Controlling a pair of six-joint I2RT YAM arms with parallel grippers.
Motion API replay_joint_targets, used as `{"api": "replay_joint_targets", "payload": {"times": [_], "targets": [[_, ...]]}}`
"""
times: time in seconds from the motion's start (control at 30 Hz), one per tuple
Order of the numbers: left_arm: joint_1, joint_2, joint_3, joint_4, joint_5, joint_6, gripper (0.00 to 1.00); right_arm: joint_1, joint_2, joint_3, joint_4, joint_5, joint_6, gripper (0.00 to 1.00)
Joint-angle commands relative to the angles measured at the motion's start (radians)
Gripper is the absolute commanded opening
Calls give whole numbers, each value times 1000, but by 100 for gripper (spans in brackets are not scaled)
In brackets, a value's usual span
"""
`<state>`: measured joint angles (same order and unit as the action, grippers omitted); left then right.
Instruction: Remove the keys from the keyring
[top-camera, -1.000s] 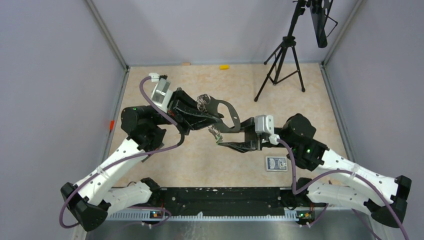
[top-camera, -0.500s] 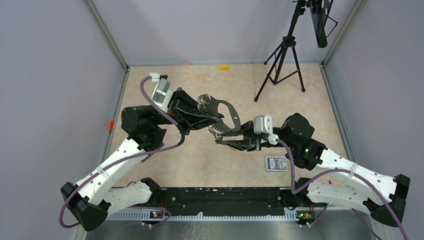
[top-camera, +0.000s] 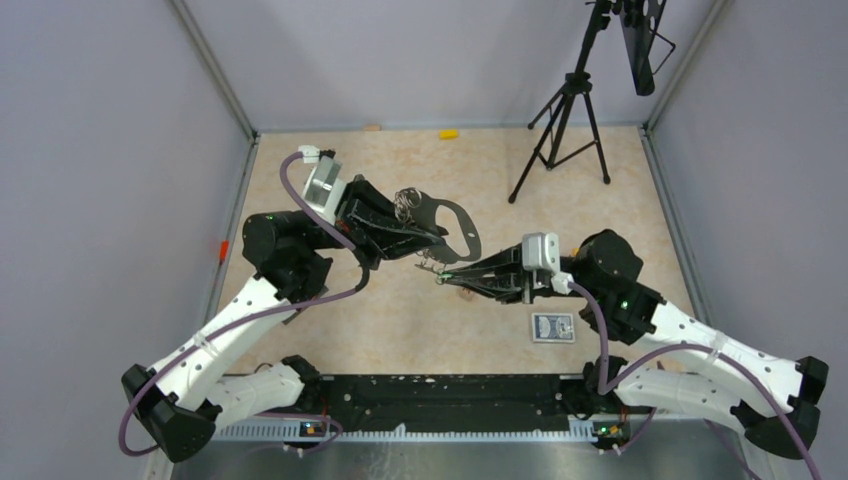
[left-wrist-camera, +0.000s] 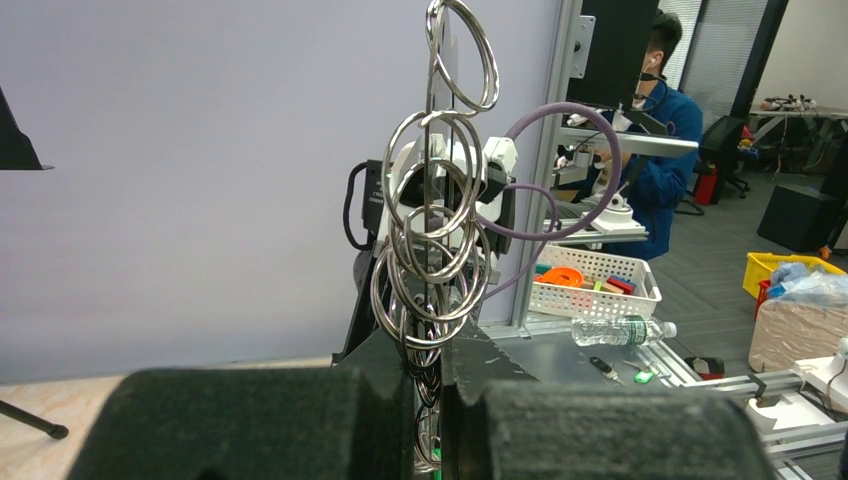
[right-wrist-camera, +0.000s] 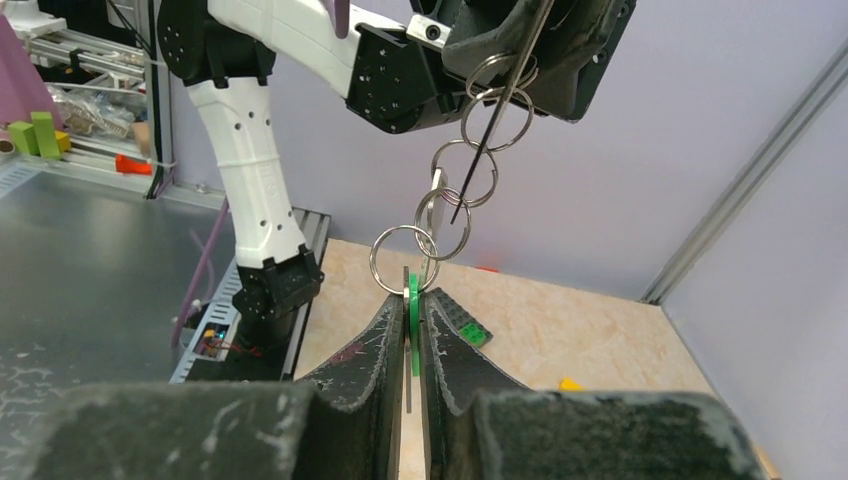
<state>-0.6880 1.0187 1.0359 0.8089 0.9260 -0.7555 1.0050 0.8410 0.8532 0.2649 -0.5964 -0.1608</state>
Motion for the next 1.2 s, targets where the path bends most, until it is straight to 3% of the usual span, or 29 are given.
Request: {"api": "replay_joint_targets", "payload": {"times": [0.0,0.37,1.17], "targets": [[2,-23,2,24,-22,20,0,-4,-35,23,3,12,-3,7],[2,-25,-4,19,-24,23,0,-5,-28,39,-3,8,-16,7],[2,-26,10,0,-10,37,0,-4,-55,138,-250,56,-164,8]]}}
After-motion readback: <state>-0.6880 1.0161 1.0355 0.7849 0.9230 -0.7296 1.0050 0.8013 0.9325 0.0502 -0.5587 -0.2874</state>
